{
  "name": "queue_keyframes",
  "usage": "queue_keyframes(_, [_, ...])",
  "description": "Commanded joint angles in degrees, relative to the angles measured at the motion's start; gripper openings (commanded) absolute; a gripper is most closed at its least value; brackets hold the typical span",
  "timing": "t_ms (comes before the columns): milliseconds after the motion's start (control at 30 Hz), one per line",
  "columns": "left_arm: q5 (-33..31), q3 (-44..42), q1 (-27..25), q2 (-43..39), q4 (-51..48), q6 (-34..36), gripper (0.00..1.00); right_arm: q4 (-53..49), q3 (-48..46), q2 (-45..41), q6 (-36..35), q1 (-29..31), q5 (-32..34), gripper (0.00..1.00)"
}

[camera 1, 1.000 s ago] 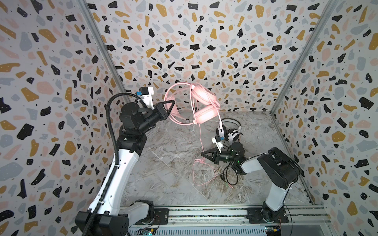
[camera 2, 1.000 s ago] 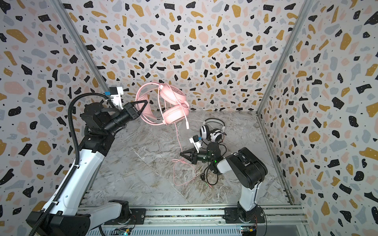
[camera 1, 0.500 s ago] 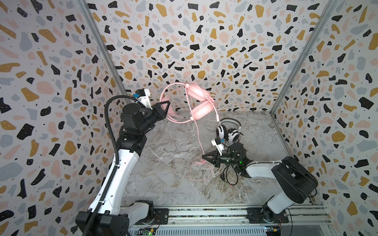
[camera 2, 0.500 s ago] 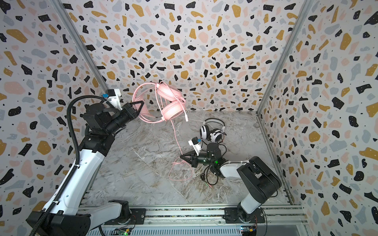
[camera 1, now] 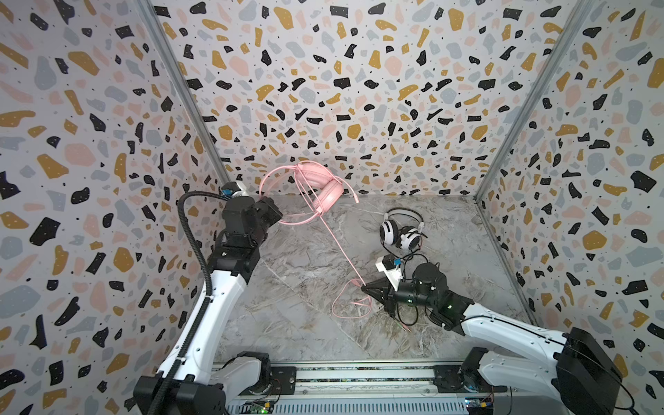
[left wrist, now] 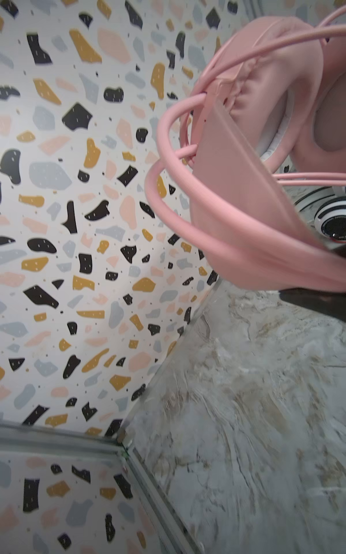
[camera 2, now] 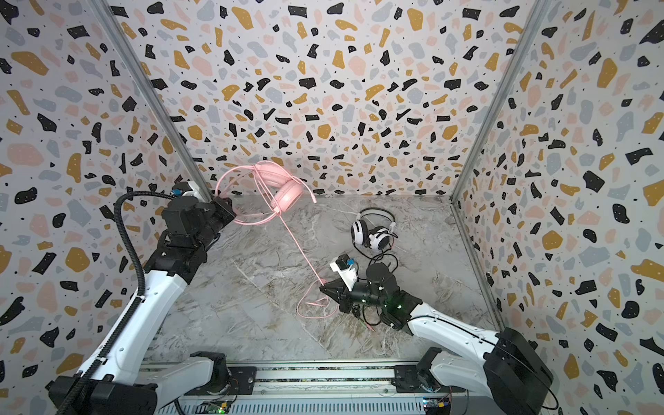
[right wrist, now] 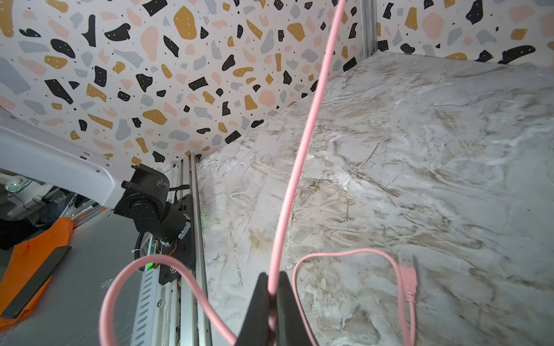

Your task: Wrap the headphones

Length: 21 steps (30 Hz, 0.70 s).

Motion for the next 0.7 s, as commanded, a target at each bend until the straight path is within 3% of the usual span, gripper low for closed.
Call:
queue_keyframes(0, [-10.25, -0.81, 0.30, -1.97, 6.74, -1.88, 0.00, -10.96, 4.33, -2.98, -2.64, 1.68, 4.22, 0.00])
queue_keyframes(133, [-15.32, -3.39, -1.41, -2.40, 4.27, 1.27, 0.00, -17.44, 8.96, -5.63, -4.78, 2.83, 9.33, 0.00])
queue_keyframes(233, [-22.15, -4.93, -5.64, -3.15, 1.96, 5.60, 0.00, -21.85, 13.28, -6.47, -6.89, 2.83, 13.35, 0.00])
queue_keyframes(467, [-29.79, -6.03, -13.70, -3.26, -2.74, 15.07, 0.00, -29.57, 23.65, -4.96, -13.45, 1.39, 22.08, 0.00])
queue_keyframes(533, [-29.11, -5.29, -15.79, -2.59, -3.81, 18.80, 0.00, -30.64, 25.93, -4.33, -14.07, -0.44, 21.53, 0.00])
queue_keyframes(600, [-20.51, -3.50, -17.19, -1.48, -6.57, 25.09, 0.00, -31.89, 28.28, -3.93, -15.00, -1.75, 21.14, 0.00])
queue_keyframes(667, [-18.50, -2.27, -19.60, -0.48, -8.81, 27.83, 0.00, -32.16, 29.79, -4.02, -15.82, -2.92, 21.42, 0.00])
